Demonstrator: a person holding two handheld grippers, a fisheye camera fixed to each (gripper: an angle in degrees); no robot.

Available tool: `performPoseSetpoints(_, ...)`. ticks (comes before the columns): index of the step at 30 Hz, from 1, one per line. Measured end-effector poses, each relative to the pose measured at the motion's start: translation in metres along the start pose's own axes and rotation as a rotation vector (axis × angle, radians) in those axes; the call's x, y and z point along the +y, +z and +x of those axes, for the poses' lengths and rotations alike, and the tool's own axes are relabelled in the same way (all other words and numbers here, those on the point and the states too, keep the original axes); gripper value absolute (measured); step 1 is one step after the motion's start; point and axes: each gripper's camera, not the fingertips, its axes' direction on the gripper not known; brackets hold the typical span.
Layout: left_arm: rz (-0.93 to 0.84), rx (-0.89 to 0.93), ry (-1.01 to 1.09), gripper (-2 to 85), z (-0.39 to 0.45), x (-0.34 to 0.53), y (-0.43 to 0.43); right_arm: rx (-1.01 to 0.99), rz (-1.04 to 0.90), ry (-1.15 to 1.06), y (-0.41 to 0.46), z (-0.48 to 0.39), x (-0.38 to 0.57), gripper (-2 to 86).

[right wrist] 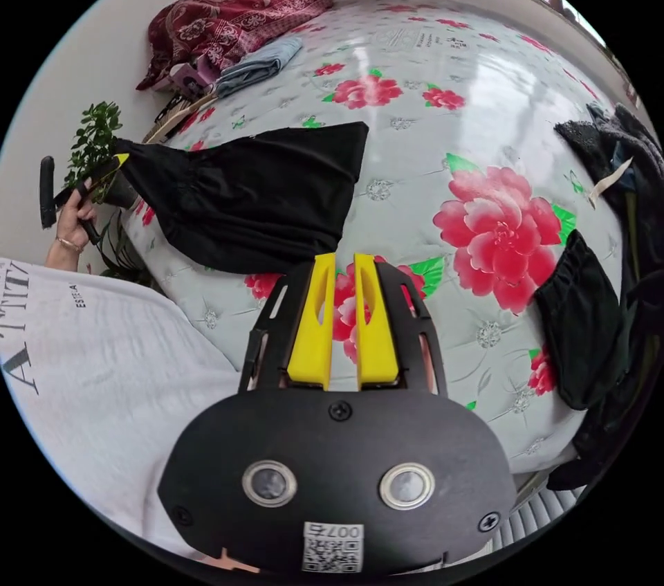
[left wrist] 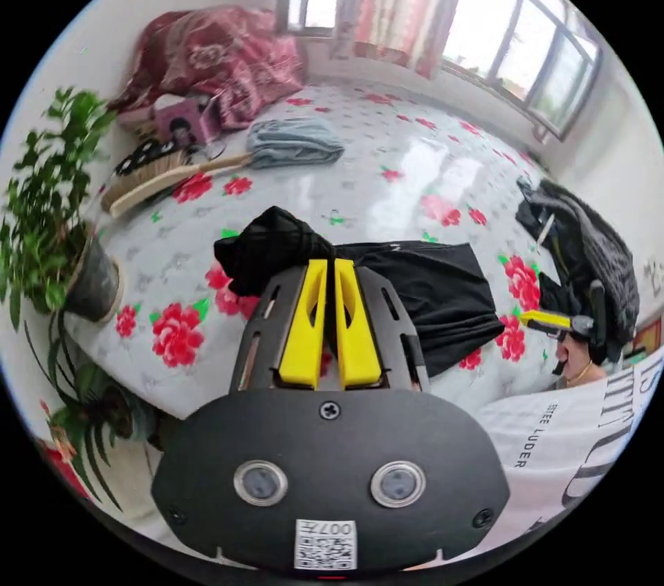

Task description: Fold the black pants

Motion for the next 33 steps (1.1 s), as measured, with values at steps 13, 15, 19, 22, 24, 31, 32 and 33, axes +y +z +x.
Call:
performPoseSetpoints(13, -0.284, 0.099, 0.771, 5.2, 0.263, -0.026, 0.079, -0.240, 0.074, 0.225, 0.040, 0.101, 0.024, 7.7)
performPoseSetpoints(15, -0.288, 0.105, 0.722, 5.2, 0.250, -0.033, 0.076, -0.256, 0.077, 0.231, 0.046, 0.112, 0.021, 8.0)
performPoseSetpoints(19, -0.320, 0.075, 0.531, 6.3, 0.208, -0.062, 0.075, -0.308, 0.060, 0.228, 0.067, 0.136, 0.003, 9.0)
performPoseSetpoints(22, -0.353, 0.034, 0.400, 7.3, 0.178, -0.082, 0.086, -0.344, 0.035, 0.249, 0.084, 0.156, -0.012, 9.5)
performPoseSetpoints(24, -0.371, 0.018, 0.353, 7.8, 0.167, -0.094, 0.093, -0.358, 0.022, 0.263, 0.093, 0.168, -0.020, 9.7)
performPoseSetpoints(31, -0.427, 0.015, 0.288, 9.2, 0.149, -0.130, 0.126, -0.372, -0.037, 0.261, 0.122, 0.195, -0.051, 10.0)
performPoseSetpoints(32, -0.430, 0.019, 0.286, 9.3, 0.148, -0.135, 0.131, -0.376, -0.047, 0.263, 0.126, 0.198, -0.055, 10.0)
performPoseSetpoints(33, -0.433, 0.023, 0.286, 9.4, 0.147, -0.138, 0.134, -0.378, -0.051, 0.263, 0.129, 0.199, -0.058, 10.0)
